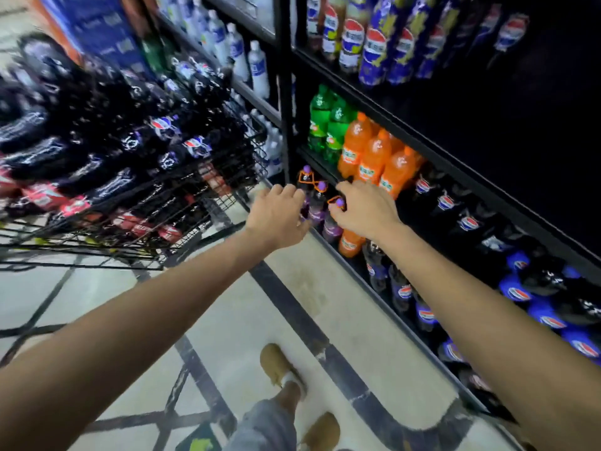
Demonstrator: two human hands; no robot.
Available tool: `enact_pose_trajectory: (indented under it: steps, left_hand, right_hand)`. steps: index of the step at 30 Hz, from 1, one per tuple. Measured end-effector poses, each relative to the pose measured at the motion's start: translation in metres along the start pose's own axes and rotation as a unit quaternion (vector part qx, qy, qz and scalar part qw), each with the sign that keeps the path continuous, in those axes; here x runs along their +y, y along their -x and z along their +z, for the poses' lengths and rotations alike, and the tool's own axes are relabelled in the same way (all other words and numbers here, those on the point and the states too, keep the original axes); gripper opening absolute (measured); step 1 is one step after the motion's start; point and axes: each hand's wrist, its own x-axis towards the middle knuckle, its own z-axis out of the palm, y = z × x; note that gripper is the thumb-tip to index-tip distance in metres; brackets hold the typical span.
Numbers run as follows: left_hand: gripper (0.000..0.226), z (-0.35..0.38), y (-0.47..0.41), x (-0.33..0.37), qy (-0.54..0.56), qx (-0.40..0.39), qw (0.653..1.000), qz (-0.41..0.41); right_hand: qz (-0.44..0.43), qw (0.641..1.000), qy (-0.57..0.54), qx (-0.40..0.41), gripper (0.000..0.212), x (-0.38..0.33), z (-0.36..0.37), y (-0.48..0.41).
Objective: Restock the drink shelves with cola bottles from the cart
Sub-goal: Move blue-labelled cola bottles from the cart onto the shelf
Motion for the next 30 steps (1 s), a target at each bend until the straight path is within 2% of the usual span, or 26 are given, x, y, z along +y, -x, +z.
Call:
enact_pose_trajectory:
  steps: [6,16,30]
  left_hand:
    - [0.050,-0.024,0.013,-0.101,-0.008,0.014,0.994,-0.107]
    - [0.048,-0.035,0.036,-0.214,0.018,0.016,0.964,-0.264]
    - [0.053,-0.091,0.002,-0.373,-0.038,0.073,0.891,-0.447]
  right_hand:
    - [-0.128,0.992,0.011,-0.009,0.046,-0.105,-0.016,-0.090]
    - [-0.289,0.956,0.040,-0.042,0.046,-0.229,-0.015,-0.177]
    - [-0.454,0.889,0.053,-0.004,0.050,-0.368,-0.059,-0.346]
